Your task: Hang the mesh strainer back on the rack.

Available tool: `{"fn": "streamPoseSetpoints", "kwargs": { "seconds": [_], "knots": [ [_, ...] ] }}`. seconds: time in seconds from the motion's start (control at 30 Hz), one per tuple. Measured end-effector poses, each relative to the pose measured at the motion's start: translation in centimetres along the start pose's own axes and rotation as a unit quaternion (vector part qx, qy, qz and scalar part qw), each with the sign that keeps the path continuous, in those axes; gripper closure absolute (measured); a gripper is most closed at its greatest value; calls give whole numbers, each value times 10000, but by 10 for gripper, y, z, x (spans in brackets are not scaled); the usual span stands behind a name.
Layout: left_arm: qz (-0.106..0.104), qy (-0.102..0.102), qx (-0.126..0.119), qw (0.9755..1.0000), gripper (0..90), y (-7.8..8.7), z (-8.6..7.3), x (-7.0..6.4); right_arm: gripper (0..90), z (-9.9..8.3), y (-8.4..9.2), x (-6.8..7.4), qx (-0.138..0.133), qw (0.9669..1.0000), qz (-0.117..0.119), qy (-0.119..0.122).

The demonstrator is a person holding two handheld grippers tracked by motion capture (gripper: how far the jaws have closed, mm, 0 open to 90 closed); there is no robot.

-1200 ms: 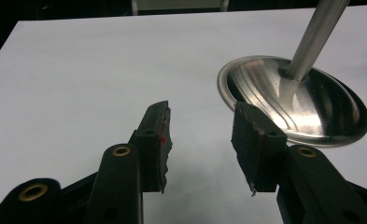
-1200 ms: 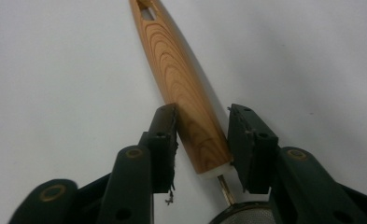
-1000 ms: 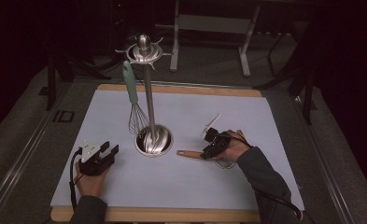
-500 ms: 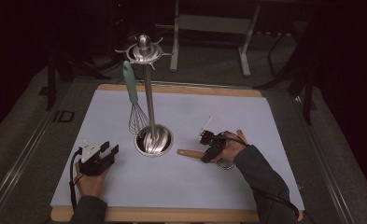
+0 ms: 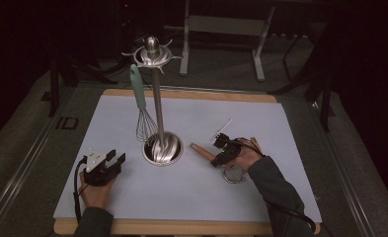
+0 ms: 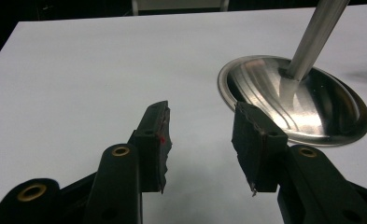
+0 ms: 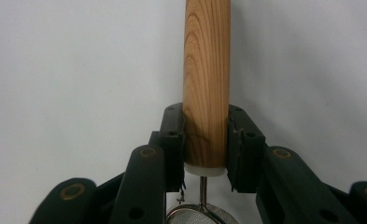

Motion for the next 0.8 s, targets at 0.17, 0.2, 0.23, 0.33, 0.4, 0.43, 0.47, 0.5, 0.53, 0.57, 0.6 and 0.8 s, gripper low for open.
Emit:
{"fn": "streamPoseSetpoints", "kwargs": {
  "seconds": [0.17, 0.2, 0.23, 0.33, 0.4, 0.43, 0.47, 0.5, 0.53, 0.57, 0.6, 0.8],
  "knots": [
    [2, -4, 1, 10000, 567, 0, 0, 0, 711, 5, 8, 4, -291, 9996, 6, 15],
    [3, -3, 2, 10000, 567, 0, 0, 0, 711, 8, 12, 7, -432, 9991, 47, 30],
    [3, -3, 2, 10000, 568, 0, 0, 0, 711, 8, 12, 7, -432, 9991, 47, 30],
    [5, -6, 3, 10000, 567, 0, 0, 0, 711, 11, 19, 13, -686, 9976, 120, 27],
    [7, -4, 3, 10000, 567, 0, 0, 0, 711, 13, 22, 16, -766, 9970, 103, 64],
    [7, -4, 3, 10000, 567, 0, 0, 0, 711, 13, 22, 16, -766, 9970, 103, 64],
    [5, -4, 5, 10000, 567, 0, 0, 0, 711, 16, 26, 20, -881, 9960, 80, 90],
    [5, -4, 5, 10000, 567, 0, 0, 0, 711, 16, 26, 20, -881, 9960, 80, 90],
    [5, -4, 5, 10000, 567, 0, 0, 0, 711, 17, 27, 22, -915, 9957, 80, 88],
    [3, -4, 6, 10000, 567, 0, 0, 0, 710, 19, 30, 24, -997, 9949, 85, 120],
    [2, -3, 3, 10000, 567, 0, 0, 0, 710, 21, 34, 28, -1103, 9938, 74, 114],
    [-1, 3, -2, 10000, 567, 0, 0, 0, 710, 29, 46, 39, -1398, 9900, 20, 202]
  ]
}}
Point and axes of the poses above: each handheld gripper's, and its own axes: y roughly backward along the jaws, z roughly out of its top, x roughly to its left, the point moved 6 cm from there along -y, roughly forward along the jaws, and after that the axes turned 1 degree about z, right-handed, at the moved point
